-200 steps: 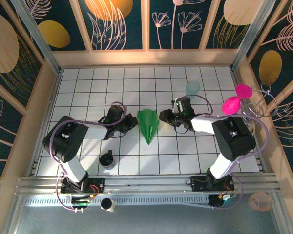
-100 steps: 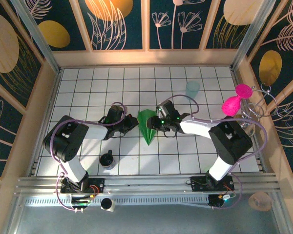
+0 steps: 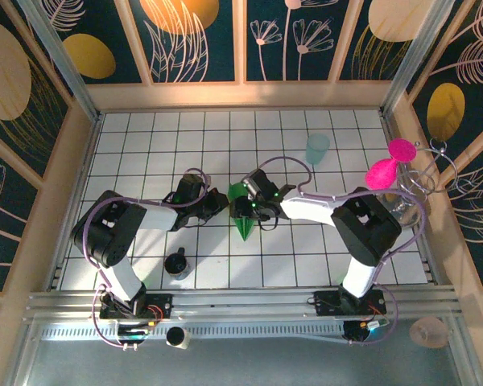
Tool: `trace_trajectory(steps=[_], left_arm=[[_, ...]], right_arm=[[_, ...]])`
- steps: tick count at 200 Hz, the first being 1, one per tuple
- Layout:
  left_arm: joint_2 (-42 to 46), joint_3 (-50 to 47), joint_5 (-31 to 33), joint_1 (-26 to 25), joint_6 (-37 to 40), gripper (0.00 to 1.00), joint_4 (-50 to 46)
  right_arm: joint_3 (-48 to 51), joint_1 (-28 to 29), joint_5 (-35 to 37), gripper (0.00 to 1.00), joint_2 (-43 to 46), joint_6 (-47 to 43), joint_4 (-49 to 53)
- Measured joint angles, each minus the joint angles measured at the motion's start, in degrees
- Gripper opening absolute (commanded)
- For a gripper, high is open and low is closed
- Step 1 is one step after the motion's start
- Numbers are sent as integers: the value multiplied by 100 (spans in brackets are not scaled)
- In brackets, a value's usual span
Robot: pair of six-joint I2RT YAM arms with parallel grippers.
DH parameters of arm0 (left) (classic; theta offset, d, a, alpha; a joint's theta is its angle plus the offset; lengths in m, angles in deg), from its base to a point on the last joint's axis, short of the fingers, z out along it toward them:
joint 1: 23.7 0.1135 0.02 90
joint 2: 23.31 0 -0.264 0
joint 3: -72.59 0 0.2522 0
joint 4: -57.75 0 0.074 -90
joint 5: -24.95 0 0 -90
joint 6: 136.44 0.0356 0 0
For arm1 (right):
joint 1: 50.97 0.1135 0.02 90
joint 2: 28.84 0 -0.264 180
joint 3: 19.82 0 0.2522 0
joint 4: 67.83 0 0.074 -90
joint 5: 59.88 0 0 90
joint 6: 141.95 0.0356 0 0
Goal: Fold a paper plane with a square sheet of paper (pick it up from the middle)
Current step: Move the paper plane to the top-center of the table.
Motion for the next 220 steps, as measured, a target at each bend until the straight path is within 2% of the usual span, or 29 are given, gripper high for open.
trace_trajectory(steps=[44, 94, 137, 170, 220], left_arm=[[0, 2, -22, 0, 2, 0, 48], [0, 2, -22, 0, 2, 2, 46], [2, 13, -13, 0, 37, 27, 9], [142, 98, 184, 2, 238, 42, -348], [647, 155, 706, 94, 540, 70, -837]], right_arm=[[-234, 66, 280, 59, -238, 2, 343], [-258, 76, 605, 48, -245, 9, 636], [-389, 76, 796, 35, -247, 39, 885], [-518, 76, 986, 27, -256, 68, 1040], [-584, 76, 1123, 23, -411, 109, 1204]])
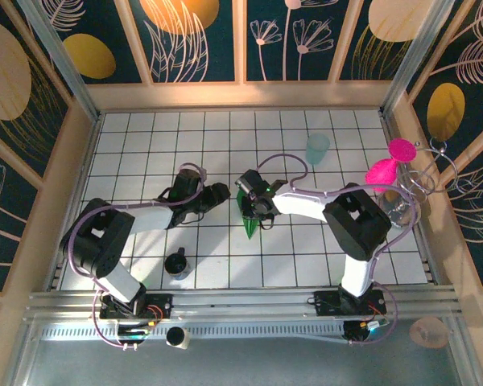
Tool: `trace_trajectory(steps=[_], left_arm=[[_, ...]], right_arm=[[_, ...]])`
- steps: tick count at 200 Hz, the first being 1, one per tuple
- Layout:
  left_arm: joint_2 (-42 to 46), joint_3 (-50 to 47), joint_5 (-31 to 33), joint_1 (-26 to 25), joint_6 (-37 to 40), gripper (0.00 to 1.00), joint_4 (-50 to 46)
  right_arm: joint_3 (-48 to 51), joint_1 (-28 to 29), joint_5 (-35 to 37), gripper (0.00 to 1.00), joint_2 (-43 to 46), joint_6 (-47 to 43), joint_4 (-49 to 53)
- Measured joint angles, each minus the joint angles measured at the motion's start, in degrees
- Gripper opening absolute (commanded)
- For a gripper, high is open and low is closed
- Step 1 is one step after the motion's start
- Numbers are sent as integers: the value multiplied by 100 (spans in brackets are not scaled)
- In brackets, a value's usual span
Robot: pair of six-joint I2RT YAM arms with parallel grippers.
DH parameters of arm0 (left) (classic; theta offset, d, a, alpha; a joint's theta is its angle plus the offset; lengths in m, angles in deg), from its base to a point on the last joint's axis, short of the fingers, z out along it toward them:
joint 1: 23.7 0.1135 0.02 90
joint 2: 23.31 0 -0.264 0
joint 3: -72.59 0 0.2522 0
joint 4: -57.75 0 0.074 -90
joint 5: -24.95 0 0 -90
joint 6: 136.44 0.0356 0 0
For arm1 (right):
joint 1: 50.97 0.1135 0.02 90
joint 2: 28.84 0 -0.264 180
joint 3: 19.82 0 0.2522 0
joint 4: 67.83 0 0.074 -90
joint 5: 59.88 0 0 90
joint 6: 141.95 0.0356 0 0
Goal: Fold a paper plane with a square sheet of paper (pick it up from the middle)
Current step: Move the paper plane to the top-center of the table.
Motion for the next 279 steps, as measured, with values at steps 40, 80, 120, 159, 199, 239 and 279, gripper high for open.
trace_trajectory(steps=[40, 80, 120, 159, 199, 239, 279], left_arm=[[393, -2, 610, 118, 289, 94, -520], [844, -15, 1198, 225, 581, 99, -929], [1054, -81, 1585, 326, 778, 99, -1172], [1073, -133, 1733, 372, 868, 99, -1296], [1073, -133, 1751, 378, 914, 99, -1377], [997, -133, 1729, 380, 929, 99, -1373], [710, -133, 1655, 380, 929, 99, -1377]], right_arm=[[-76, -2, 63, 13, -101, 22, 92], [-284, -90, 232, 11, -109, -48, 238], [-728, -634, 424, 9, -109, -483, 192], [-1665, -1340, 415, 8, -780, -1220, -24], [-2736, -1574, 490, 12, -1836, -1786, -15], [-3213, -1572, 498, 18, -2221, -2044, 37], [-3460, -1576, 501, 26, -2417, -2103, 138]])
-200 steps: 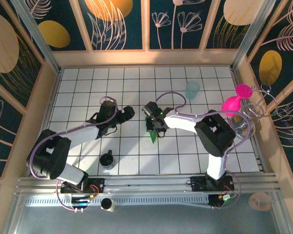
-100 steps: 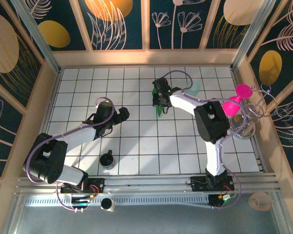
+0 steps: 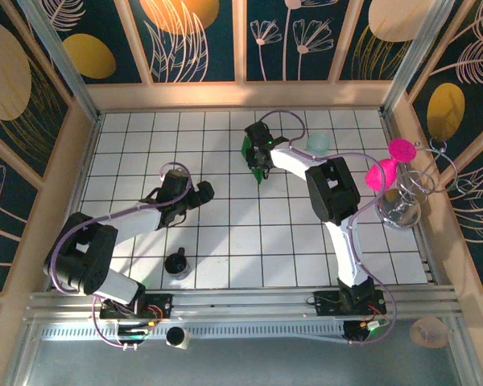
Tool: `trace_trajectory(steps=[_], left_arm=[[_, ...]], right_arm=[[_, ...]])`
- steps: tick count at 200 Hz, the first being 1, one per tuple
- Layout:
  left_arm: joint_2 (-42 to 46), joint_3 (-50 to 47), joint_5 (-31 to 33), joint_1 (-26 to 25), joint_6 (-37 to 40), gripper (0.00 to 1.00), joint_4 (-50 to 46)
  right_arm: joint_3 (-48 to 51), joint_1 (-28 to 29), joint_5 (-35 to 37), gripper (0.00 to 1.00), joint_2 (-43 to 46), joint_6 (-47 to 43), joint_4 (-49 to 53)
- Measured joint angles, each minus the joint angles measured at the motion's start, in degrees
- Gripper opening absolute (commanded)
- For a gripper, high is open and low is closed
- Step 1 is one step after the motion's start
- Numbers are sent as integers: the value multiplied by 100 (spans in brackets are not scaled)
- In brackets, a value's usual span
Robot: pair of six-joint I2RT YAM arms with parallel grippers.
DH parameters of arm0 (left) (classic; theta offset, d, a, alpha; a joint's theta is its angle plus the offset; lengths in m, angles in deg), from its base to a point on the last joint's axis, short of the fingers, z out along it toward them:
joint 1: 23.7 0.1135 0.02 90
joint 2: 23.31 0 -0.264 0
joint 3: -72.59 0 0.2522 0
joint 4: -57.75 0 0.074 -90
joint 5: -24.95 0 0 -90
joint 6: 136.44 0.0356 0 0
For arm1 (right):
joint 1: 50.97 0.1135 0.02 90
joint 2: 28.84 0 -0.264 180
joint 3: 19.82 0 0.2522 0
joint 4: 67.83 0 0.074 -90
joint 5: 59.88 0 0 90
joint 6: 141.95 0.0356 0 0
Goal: Fold a paper plane with a square sheet of paper (pick it up from the middle)
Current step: Move the paper plane to the top-center of the table.
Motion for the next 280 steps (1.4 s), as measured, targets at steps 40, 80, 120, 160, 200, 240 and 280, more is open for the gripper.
trace_trajectory(steps=[40, 80, 120, 160, 200, 240, 280], left_arm=[[-31, 2, -83, 0, -2, 99, 4], [-31, 2, -83, 0, -2, 99, 4], [-26, 2, -79, 0, -2, 99, 4], [20, 11, -76, 0, -2, 99, -7], [160, 129, 20, 2, 13, 99, -127], [284, 420, 396, 140, 153, 99, -234], [660, 647, 1008, 278, 439, 99, -278]], right_arm=[[0, -92, 0, 32, -66, 31, 87], [0, -127, 20, 39, -92, 46, 61], [4, -125, 144, 43, -131, 66, -92], [13, -127, 308, 43, -190, 63, -295], [-57, -133, 295, 45, -195, 66, -262], [-68, -177, 184, 52, 22, 72, -136], [632, -229, 83, 61, 1399, 142, -444]])
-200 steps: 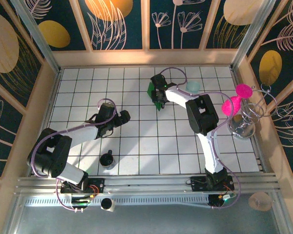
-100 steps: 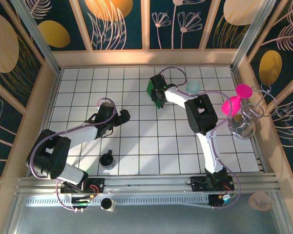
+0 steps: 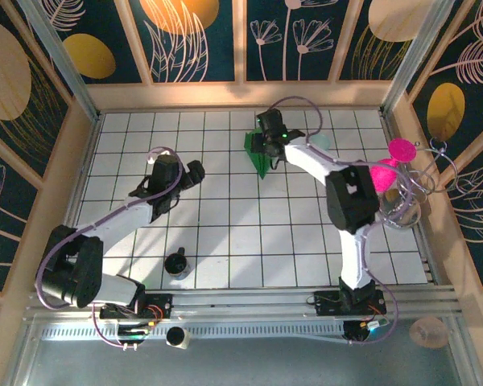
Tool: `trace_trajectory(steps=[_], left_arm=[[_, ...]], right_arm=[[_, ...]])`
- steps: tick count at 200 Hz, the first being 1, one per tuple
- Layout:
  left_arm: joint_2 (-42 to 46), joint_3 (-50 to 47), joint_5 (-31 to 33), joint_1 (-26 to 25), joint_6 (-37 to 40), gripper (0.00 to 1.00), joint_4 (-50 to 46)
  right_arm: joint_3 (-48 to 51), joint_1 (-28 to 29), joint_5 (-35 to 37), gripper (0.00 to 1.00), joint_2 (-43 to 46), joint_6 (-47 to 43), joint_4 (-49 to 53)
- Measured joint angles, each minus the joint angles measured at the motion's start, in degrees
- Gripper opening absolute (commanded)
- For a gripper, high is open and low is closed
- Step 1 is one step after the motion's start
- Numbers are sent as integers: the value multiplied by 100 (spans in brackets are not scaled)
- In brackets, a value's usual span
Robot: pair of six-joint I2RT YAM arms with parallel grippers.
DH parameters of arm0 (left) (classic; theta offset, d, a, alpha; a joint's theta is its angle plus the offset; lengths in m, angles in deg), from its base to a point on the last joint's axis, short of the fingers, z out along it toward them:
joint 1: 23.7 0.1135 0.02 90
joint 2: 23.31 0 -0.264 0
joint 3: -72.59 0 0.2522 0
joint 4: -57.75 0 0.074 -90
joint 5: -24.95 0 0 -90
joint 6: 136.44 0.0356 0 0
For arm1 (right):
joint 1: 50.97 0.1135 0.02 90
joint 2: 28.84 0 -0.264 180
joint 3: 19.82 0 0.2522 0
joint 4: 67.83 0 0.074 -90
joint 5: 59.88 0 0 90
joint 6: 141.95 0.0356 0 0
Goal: Fold a paper plane with a square sheet of paper (pick it up from the middle)
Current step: Move the paper plane to the top-center of the table, then reset both arms
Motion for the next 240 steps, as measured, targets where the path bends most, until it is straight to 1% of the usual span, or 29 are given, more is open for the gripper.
trace_trajectory(steps=[22, 31, 49, 68, 92, 109, 128, 145, 155, 184, 214, 240], left_arm=[[348, -2, 560, 39, 205, 99, 4], [498, -42, 820, 50, 295, 99, 42], [885, -308, 1349, 90, 522, 99, 282], [1283, -713, 1888, 146, 791, 99, 529], [1714, -1241, 2503, 295, 1211, 99, 852], [1945, -1659, 2787, 378, 1694, 99, 1325], [2092, -2138, 2970, 448, 2124, 99, 1856], [2090, -2391, 2966, 581, 2404, 99, 2203], [2057, -2505, 2933, 680, 2549, 99, 2450], [1784, -2789, 2551, 1040, 2835, 99, 3254], [1235, -3023, 1873, 1318, 3121, 99, 4133], [778, -3244, 1237, 1550, 3211, 99, 4953]], right_arm=[[914, -70, 125, 66, 1134, 76, -463], [1386, -94, 240, 73, 1569, 63, -756], [2452, -136, 702, 83, 2452, 33, -1250], [3392, -164, 1276, 93, 3075, -85, -1639], [4321, -319, 1902, 94, 3613, -251, -1974], [4924, -575, 2282, 94, 3969, -341, -2271], [5574, -857, 2490, 94, 4376, -450, -2649], [6006, -1150, 2516, 94, 4695, -590, -2946], [6330, -1311, 2555, 95, 4896, -761, -3362], [7285, -1696, 2441, 96, 5302, -1056, -4457], [7807, -1967, 1932, 95, 5243, -1405, -5608], [7958, -2103, 1390, 95, 4774, -1729, -6765]])
